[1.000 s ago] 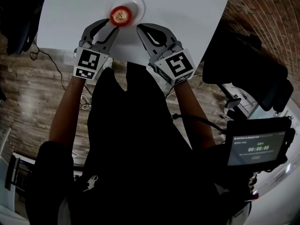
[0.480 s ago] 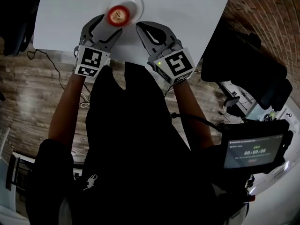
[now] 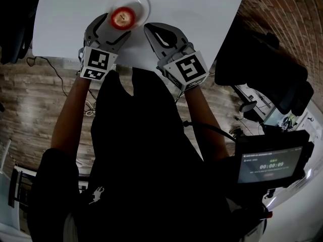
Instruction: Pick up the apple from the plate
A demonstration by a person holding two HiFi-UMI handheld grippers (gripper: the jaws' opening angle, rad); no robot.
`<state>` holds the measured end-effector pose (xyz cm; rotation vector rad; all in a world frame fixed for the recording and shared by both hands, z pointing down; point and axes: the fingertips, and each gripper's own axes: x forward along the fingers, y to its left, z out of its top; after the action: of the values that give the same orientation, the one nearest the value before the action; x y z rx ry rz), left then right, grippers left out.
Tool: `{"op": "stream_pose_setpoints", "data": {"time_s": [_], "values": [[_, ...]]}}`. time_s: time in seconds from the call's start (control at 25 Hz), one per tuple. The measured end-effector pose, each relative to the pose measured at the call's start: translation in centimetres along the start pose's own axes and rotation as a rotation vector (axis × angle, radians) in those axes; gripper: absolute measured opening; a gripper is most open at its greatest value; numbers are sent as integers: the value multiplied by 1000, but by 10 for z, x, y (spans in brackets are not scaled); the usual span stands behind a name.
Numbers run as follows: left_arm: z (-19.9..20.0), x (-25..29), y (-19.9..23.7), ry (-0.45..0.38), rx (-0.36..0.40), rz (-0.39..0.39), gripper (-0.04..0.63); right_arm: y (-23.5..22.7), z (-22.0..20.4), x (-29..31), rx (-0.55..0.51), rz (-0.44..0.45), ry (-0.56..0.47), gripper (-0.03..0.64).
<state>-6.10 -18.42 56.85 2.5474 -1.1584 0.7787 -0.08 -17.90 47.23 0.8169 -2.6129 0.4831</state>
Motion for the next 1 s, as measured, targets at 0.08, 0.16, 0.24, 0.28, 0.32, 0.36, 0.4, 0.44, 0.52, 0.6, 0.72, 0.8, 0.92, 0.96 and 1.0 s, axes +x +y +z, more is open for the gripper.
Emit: {"op": "stream_pose_setpoints", "data": {"time_s": [0.08,0.16,0.24,0.28,0.32,0.36,0.4,0.44,0.52,0.6,0.72,0.8,0.92,0.96,1.0], "values": [[0,2,0,3,1,4,399,-1,1,-1,-1,1,-5,5],[1,5,0,2,1,7,400,-1,1,-2,-1,1,-9,5],[2,7,-1,-1,5,6,413,-2,0,-3,1,-1,-10,5],[2,9,-1,-1,9,4,420,-2,0,-3,2,-2,-9,5],[1,10,-1,1,12,2,426,-2,0,-3,3,-3,-9,5],[-1,11,-1,3,13,-2,433,-2,0,-3,3,-4,-9,5],[-3,13,-2,7,14,-5,439,-2,0,-3,4,-5,-9,5],[-4,15,-3,11,15,-6,446,-3,0,-4,5,-7,-10,5],[-5,18,-4,17,18,-7,454,-4,0,-6,8,-11,-12,5],[-4,21,-3,17,25,-7,456,-5,-1,-7,12,-15,-11,5],[-4,25,-2,20,32,-5,456,-7,-3,-8,17,-23,-5,5],[-3,27,-1,21,35,-6,456,-10,-5,-10,25,-37,5,5],[-3,28,-1,24,37,-9,454,-11,-5,-10,21,-37,2,5],[-4,29,-1,26,39,-11,454,-12,-5,-11,24,-40,7,5],[-4,29,-1,27,42,-12,454,-13,-5,-11,29,-44,12,5]]}}
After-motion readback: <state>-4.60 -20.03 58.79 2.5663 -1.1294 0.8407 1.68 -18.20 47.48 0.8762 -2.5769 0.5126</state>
